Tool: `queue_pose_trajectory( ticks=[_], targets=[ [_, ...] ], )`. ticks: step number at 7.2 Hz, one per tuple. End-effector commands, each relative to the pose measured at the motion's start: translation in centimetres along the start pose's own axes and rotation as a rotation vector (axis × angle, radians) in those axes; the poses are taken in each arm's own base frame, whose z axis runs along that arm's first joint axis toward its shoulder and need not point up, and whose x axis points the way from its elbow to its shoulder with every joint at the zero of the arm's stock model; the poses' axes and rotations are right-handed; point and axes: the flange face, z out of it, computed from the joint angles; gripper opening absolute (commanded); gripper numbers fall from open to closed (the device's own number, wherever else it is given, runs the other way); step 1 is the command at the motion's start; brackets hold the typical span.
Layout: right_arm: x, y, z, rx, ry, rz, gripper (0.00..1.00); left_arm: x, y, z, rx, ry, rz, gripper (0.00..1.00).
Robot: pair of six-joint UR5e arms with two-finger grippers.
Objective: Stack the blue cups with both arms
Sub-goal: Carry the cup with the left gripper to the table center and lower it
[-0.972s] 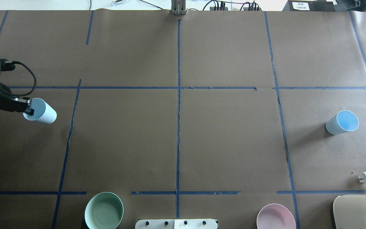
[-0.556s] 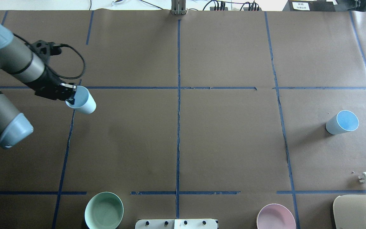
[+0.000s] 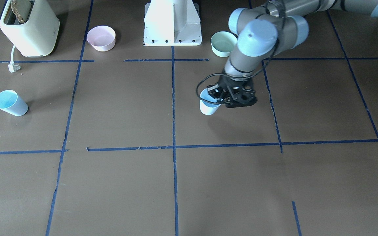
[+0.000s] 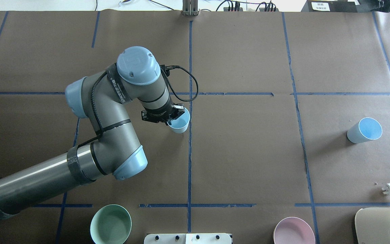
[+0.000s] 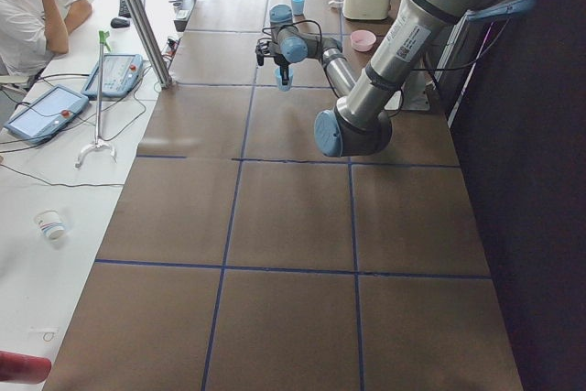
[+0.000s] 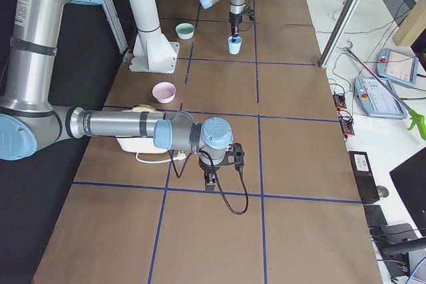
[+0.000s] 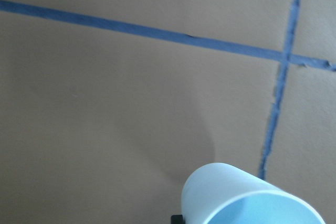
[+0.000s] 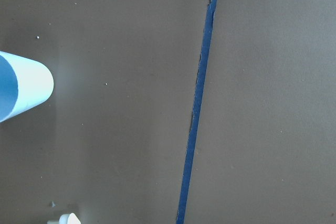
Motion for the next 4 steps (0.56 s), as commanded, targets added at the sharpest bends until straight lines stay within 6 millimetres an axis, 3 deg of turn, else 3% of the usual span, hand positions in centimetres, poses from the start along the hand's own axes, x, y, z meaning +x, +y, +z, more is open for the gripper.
queue_pose_trajectory(
  ticks=[1,3,4],
  targets=[
    [0.12,0.03,0.12,-0.002,0.0,0.003,1.0,1.78,2.44,1.78,0.009,-0.008,0.009,0.0],
    [0.12,0.03,0.12,-0.002,0.0,0.003,1.0,1.99,2.9,2.03,0.005,-0.008,0.004,0.0],
    [0.12,0.03,0.12,-0.002,0.0,0.003,1.0,2.14,2.94,1.89,0.008,0.006,0.007,0.08]
  ],
)
